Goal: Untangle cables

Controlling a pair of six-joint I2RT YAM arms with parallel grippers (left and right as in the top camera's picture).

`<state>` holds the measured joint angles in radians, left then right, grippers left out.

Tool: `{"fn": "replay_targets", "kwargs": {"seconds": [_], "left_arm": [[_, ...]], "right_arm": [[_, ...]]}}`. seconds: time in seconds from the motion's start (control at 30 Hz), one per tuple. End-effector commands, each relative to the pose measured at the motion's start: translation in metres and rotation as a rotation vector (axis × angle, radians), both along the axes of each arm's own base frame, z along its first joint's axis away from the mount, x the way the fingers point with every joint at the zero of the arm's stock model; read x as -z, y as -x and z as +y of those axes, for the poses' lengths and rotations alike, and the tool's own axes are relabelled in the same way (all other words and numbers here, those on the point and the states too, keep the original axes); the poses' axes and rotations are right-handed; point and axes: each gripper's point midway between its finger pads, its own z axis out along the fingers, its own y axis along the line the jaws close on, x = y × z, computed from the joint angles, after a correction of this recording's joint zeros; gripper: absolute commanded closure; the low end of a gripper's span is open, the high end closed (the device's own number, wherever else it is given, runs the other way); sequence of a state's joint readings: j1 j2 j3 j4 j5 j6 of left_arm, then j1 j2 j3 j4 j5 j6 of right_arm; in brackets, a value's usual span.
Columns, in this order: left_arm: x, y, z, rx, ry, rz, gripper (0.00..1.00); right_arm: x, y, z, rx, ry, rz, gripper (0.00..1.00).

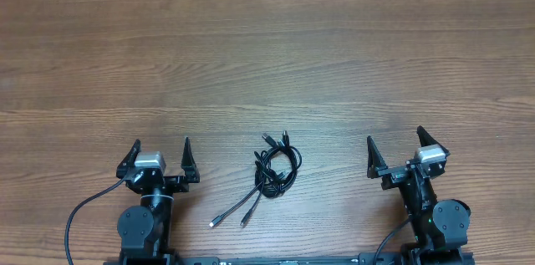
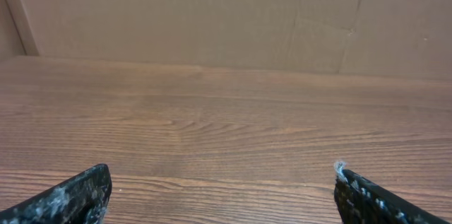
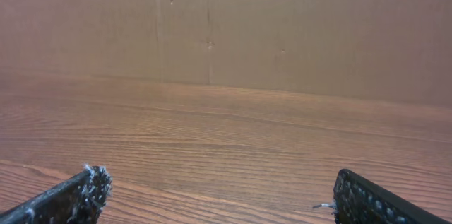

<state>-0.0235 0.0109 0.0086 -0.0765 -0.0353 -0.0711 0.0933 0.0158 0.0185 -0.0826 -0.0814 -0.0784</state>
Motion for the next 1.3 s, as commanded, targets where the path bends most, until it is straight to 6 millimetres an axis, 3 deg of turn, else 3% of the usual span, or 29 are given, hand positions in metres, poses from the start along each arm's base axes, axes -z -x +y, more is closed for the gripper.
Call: {"fn": "replay_targets", "kwargs": {"seconds": [0.0, 0.7, 1.27], "left_arm": [[-0.0001, 0.0002, 0.004, -0.018, -0.016, -0.004, 0.0], [0.0043, -0.0005, 0.0005, -0.002, 0.033, 0.016, 0.0], [-0.0035, 0.0094, -0.0023, 0.014, 0.035, 0.112, 0.0]], "right_arm": [[0.0011, 0.0003, 0.0013, -0.007, 0.001, -0.007, 0.0], [0.0011, 0.0003, 0.0013, -0.007, 0.001, -0.007, 0.0], [0.001, 0.0003, 0.0013, -0.007, 0.001, -0.008, 0.0]]}}
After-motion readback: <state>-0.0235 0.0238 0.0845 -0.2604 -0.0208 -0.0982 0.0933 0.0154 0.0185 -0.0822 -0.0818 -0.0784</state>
